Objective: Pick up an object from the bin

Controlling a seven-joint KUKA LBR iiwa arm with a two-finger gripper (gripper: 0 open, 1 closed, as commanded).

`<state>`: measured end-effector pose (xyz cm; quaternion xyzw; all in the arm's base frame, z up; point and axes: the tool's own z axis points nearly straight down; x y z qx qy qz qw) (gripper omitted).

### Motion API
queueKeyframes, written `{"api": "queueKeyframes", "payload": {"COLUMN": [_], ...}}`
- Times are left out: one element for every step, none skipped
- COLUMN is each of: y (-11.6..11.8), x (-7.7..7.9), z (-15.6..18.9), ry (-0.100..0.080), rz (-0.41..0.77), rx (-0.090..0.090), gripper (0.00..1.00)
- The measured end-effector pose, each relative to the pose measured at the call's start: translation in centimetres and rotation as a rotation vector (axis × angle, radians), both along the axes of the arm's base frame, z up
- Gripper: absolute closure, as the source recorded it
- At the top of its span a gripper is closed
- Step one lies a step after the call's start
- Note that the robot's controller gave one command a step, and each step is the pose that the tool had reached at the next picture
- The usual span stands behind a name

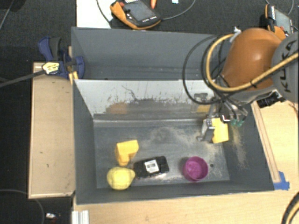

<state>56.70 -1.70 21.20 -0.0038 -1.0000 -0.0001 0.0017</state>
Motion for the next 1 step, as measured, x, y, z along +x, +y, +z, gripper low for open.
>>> {"api": "queueKeyframes", "payload": {"y": [0.01], "x": [0.16], "z": [0.36], "ry": [-0.007], "rz": [0.001], "rx": [0.0], "gripper": [0.0]}}
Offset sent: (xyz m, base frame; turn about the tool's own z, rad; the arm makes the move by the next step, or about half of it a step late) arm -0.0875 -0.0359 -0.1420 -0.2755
